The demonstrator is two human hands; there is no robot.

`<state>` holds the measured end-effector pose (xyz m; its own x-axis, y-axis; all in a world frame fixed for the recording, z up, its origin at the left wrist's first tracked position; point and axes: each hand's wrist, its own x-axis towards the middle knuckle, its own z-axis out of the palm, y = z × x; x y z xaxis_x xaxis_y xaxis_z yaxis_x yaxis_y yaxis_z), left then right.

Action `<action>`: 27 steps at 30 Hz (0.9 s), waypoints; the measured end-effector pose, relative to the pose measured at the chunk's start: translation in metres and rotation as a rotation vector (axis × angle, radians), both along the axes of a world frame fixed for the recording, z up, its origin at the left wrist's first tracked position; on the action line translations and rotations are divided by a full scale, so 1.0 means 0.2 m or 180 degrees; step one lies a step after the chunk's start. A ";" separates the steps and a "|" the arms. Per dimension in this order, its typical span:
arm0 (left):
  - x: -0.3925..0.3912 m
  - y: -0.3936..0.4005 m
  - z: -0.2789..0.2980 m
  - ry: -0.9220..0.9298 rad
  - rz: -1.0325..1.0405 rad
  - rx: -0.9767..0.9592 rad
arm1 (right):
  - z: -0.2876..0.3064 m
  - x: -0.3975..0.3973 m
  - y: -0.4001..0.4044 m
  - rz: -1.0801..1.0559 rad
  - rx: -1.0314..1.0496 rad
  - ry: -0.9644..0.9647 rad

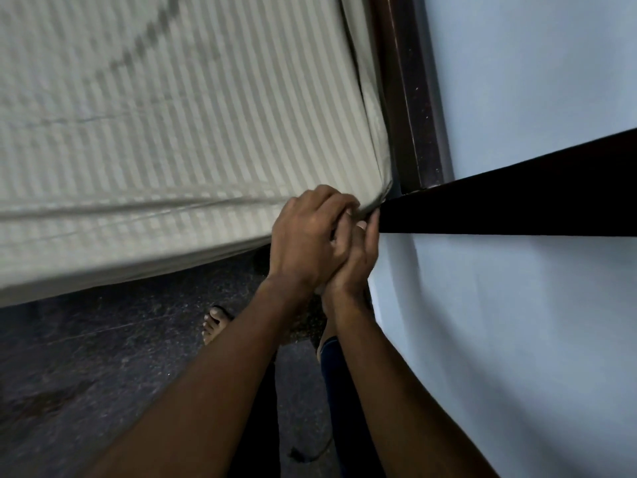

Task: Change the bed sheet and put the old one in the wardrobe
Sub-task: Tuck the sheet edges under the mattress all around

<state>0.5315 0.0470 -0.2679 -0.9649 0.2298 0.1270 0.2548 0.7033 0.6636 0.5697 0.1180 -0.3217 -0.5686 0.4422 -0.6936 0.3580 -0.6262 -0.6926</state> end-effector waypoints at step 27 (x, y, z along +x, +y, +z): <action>0.02 -1.32 0.32 -0.0952 0.0008 -0.1982 | 0.49 -0.29 -0.86 0.5029 0.4794 0.1422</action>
